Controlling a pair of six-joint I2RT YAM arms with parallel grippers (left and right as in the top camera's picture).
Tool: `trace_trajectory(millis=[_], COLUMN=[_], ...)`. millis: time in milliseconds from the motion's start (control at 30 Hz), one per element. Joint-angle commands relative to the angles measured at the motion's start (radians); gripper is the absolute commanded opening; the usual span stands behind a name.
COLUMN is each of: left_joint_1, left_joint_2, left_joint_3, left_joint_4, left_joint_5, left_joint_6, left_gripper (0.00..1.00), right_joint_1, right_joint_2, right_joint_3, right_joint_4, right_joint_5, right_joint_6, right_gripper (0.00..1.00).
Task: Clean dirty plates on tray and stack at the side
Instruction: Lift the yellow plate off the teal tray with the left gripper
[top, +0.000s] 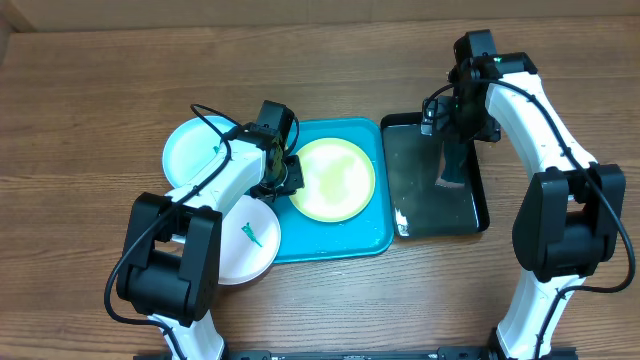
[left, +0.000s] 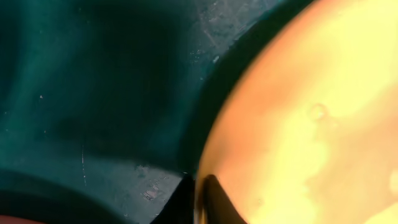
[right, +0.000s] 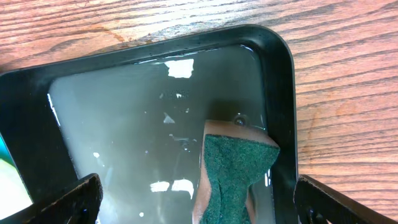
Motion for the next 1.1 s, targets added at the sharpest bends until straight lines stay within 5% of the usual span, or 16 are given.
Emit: trace_trajectory(millis=[0,1067], left_joint_1=[-0.007,0.021], left_joint_2=[0.005,-0.071], left_joint_3=[-0.005,0.332], left_joint_4=[-0.002,-0.257], left_joint_5=[-0.017,-0.016], left_joint_6=[0.004,0.067], left_gripper=[0.04,0.04], right_joint_1=[0.0,-0.028], right_joint_2=[-0.027,-0.027], right_joint_3=[0.022,0.048], right_joint_4=[0.003,0.071], right_joint_5=[-0.002,-0.125], right_joint_6=[-0.001,0.076], right_gripper=[1.0,1.0])
